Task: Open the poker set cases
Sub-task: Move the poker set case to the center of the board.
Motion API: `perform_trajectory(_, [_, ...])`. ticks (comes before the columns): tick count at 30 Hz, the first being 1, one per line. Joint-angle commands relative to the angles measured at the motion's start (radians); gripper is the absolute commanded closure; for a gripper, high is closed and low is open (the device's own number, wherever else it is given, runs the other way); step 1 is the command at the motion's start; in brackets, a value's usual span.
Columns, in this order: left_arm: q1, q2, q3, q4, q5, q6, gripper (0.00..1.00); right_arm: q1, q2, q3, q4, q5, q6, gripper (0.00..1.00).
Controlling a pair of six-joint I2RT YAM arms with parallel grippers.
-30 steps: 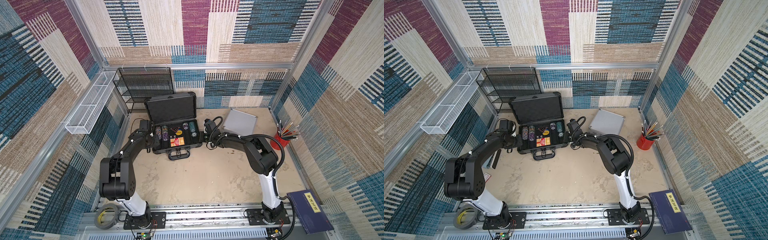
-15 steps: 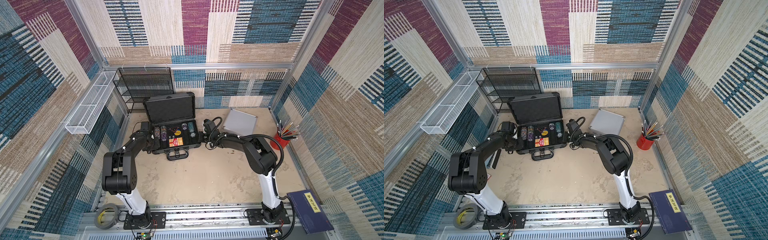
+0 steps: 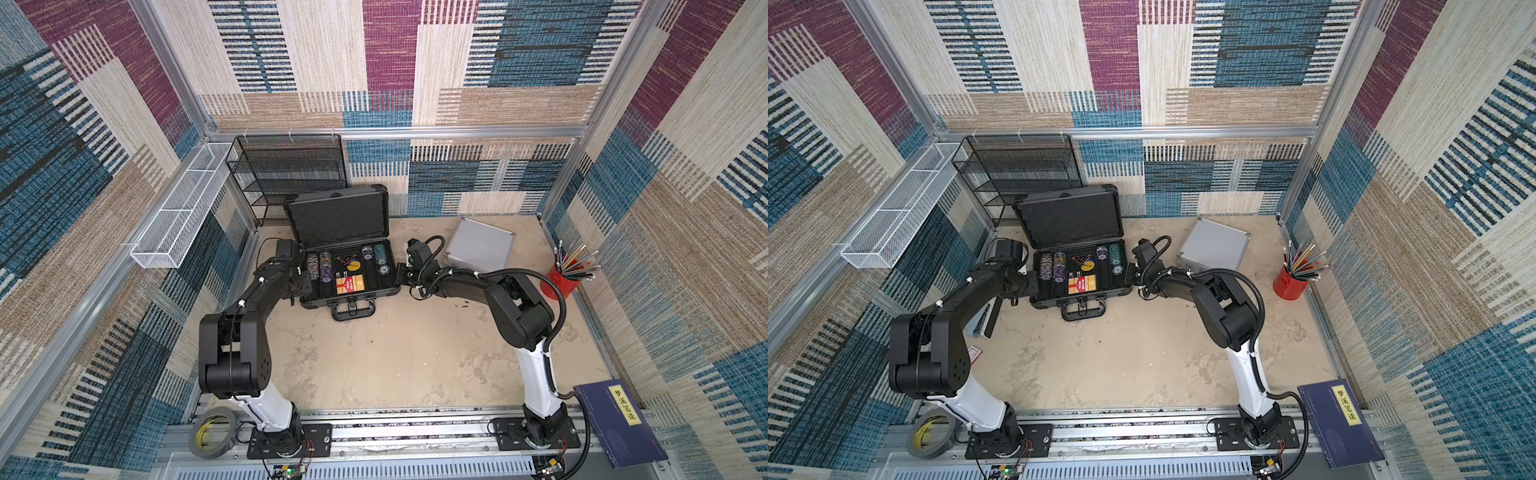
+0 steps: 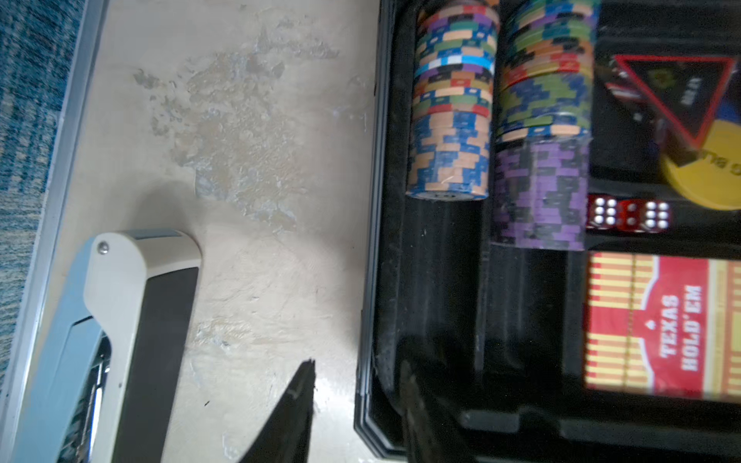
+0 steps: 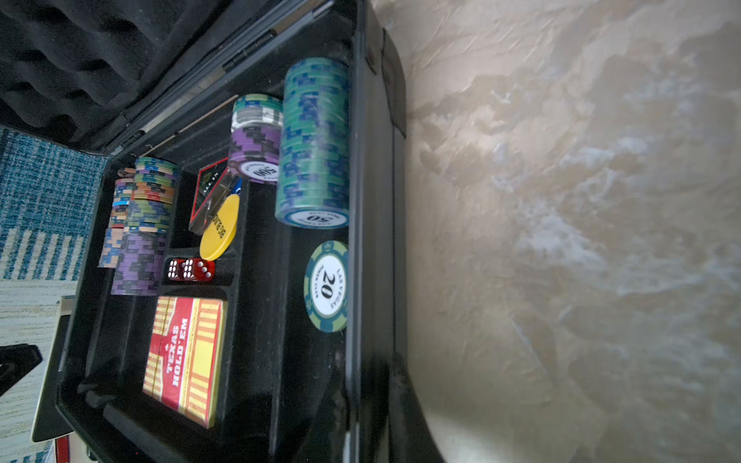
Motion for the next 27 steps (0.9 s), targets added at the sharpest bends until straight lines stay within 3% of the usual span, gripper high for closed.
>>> perform_trajectory(1, [0.002,0.030,-0.008,-0.003,0.001,-0.006,0.61,0.010,-0.002,-0.022,0.041,-0.158,0.103,0.98])
perform_trajectory(5, [0.002,0.062,-0.007,0.009,0.007,-0.008,0.65,0.010,-0.013,-0.043,0.067,-0.151,0.150,0.99])
perform_trajectory(14, [0.017,0.132,0.053,0.006,0.010,0.019,0.87,0.037,-0.011,-0.042,0.091,-0.145,0.201,1.00])
perform_trajectory(27, [0.075,0.204,0.135,0.003,0.018,0.066,0.95,0.091,0.054,0.034,0.127,-0.166,0.314,1.00])
